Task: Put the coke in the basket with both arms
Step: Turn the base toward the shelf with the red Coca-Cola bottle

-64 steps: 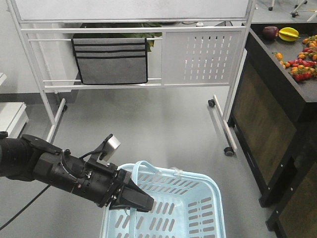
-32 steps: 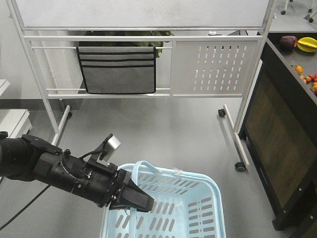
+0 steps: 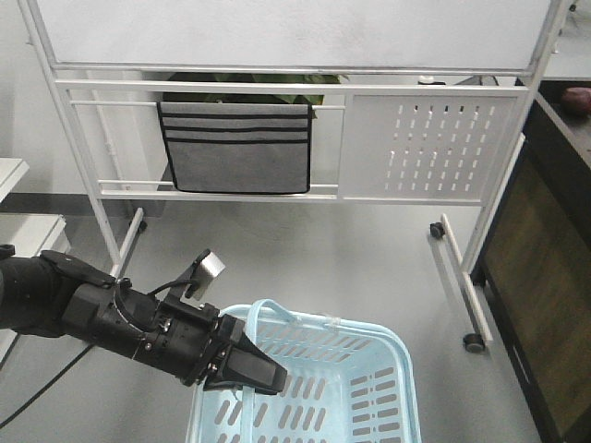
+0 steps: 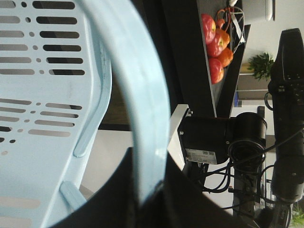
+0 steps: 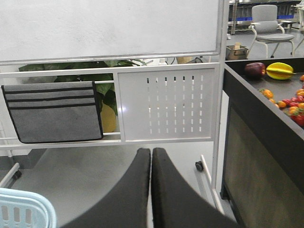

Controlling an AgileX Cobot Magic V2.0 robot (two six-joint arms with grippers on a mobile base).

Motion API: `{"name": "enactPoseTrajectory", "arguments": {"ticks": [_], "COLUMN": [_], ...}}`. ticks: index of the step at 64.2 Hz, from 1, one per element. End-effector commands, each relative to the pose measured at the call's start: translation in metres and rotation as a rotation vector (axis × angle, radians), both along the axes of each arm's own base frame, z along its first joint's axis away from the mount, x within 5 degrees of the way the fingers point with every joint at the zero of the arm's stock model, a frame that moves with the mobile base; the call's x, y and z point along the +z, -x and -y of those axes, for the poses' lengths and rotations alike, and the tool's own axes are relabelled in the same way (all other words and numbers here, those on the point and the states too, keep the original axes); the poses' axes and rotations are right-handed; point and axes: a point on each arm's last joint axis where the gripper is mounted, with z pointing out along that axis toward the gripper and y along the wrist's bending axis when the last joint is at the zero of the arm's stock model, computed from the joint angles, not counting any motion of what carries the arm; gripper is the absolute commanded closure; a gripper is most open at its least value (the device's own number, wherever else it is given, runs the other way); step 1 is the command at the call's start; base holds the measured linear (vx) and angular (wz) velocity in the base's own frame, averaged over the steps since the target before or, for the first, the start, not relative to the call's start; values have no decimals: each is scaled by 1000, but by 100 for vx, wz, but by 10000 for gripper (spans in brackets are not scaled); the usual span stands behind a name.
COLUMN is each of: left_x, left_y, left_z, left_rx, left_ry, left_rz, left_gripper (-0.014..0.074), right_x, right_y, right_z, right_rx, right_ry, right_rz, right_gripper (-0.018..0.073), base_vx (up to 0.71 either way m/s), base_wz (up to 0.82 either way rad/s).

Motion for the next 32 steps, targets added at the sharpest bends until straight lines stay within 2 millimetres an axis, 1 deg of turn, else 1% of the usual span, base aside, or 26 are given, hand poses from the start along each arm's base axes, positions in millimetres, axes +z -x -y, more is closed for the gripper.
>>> {"name": "enactPoseTrajectory", "arguments": {"ticks": [1,17,32], "left_x": [30,30,30], "left_y": [2,2,2], "left_z": [4,4,4], "left_rx": [-16,-16,-16], "left_ry": [126,126,126], "left_rz": [42,42,42], "left_gripper": [602,602,602], "right_x": [4,4,4], "right_y": [1,1,1], "right_z": [0,0,0], "right_rx": [-6,-6,-6], "right_ry": [15,15,15], "right_rz": [83,83,83], "right_gripper": [568,568,568], "base_vx": [19,19,19], "base_wz": [12,18,32]}}
